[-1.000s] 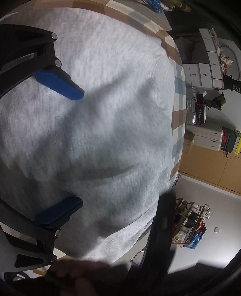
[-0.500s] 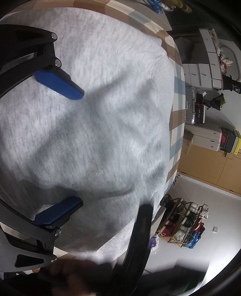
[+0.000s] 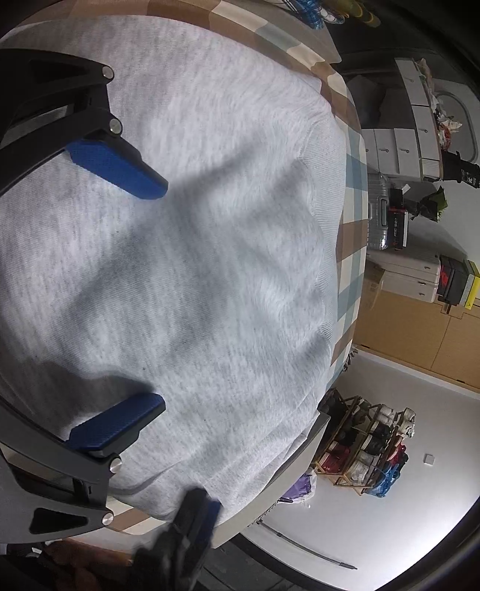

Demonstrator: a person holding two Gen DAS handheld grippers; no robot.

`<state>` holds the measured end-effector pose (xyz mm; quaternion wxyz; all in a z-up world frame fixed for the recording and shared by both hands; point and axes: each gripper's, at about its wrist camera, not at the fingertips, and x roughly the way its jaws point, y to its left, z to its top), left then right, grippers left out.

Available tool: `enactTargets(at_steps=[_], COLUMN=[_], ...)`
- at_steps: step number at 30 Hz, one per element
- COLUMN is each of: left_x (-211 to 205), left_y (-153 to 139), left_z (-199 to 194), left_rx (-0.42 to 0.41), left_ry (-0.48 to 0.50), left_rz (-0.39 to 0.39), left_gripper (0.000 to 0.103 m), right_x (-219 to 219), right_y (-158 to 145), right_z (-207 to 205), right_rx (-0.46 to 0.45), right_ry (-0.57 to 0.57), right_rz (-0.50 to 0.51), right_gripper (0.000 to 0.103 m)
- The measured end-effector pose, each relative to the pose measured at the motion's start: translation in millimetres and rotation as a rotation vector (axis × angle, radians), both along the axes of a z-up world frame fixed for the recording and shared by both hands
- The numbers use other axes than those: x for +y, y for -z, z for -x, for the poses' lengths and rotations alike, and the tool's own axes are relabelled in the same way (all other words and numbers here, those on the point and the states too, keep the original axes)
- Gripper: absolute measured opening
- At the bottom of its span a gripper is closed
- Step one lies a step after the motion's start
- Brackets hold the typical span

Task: Fold large clothes
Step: 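Open both grippers and press the folded sweatshirt flat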

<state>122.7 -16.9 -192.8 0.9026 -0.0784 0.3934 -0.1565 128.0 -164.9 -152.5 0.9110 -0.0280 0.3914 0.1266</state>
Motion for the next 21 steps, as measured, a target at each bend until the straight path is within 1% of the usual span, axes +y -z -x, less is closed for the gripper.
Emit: enactTargets(at_steps=[1,2,3,4,5,6,7,8,9,11,12,13,14,15,16,17,18,19,20,21], left_x=[-0.3,0.0,0.4,0.8,0.4,0.0,-0.5,-0.8,-1.0,-0.8,-0.7,-0.7,-0.7,-0.9,-0.7,-0.8,-1.4,-1.4,-1.3,-2.2], left_y=[0.0,-0.1,-0.2,-0.2,-0.2,-0.1,-0.1,-0.3,-0.2,-0.4,-0.5,-0.4,-0.2,-0.1,0.0,-0.1,-0.1,-0.2,-0.3,-0.2], left_z=[0.1,0.1,0.1,0.1,0.1,0.2,0.5,0.7,0.8,1.1,1.2,1.3,1.3,1.5,1.5,1.4,1.3,1.3,1.3,1.1], left_rx=[0.000,0.000,0.000,0.000,0.000,0.000,-0.001,-0.002,-0.001,-0.002,-0.002,-0.002,-0.003,-0.003,-0.003,-0.003,-0.003,-0.003,-0.003,-0.003], left_ry=[-0.001,-0.002,-0.001,-0.001,-0.001,0.000,0.001,0.000,0.000,0.000,0.000,0.000,0.000,0.000,0.000,-0.001,-0.001,-0.001,-0.001,-0.001], left_rz=[-0.001,-0.001,-0.001,0.000,0.001,-0.001,-0.003,-0.005,-0.005,-0.003,-0.002,-0.001,-0.001,-0.002,-0.001,-0.001,-0.003,-0.002,0.000,-0.001], left_gripper=[0.101,0.101,0.101,0.101,0.101,0.101,0.101,0.101,0.101,0.101,0.101,0.101,0.101,0.101,0.101,0.101,0.101,0.101,0.101,0.101], right_x=[-4.4,-8.2,-12.6,-17.1,-23.2,-29.1,-33.0,-36.2,-38.5,-34.7,-33.4,-33.3,-34.4,-34.6,-34.7,-35.6,-34.3,-32.1,-31.7,-31.9], right_y=[-5.9,-10.2,-8.7,-3.6,7.7,24.2,38.1,46.9,46.9,42.8,38.8,33.3,23.0,8.4,-1.7,-12.5,-21.5,-23.9,-20.8,-9.5], right_z=[6.5,10.5,10.4,7.6,-0.2,-11.2,-19.5,-22.5,-21.9,-27.0,-29.3,-30.1,-29.9,-29.3,-30.4,-30.8,-35.6,-43.0,-52.5,-66.6], right_rx=[-0.044,-0.087,-0.106,-0.096,-0.041,0.045,0.113,0.142,0.109,0.130,0.147,0.152,0.146,0.121,0.084,0.042,0.010,0.002,0.018,0.069], right_ry=[0.021,0.074,0.133,0.168,0.188,0.193,0.190,0.189,0.192,0.191,0.198,0.199,0.195,0.183,0.179,0.183,0.195,0.210,0.221,0.221], right_rz=[0.013,0.066,0.121,0.145,0.146,0.128,0.105,0.068,0.032,0.054,0.053,0.040,0.017,-0.018,-0.036,-0.037,-0.012,0.021,0.050,0.073], right_gripper=[0.086,0.089,0.090,0.090,0.090,0.090,0.090,0.092,0.093,0.091,0.088,0.077,0.073,0.071,0.073,0.073,0.073,0.073,0.073,0.072])
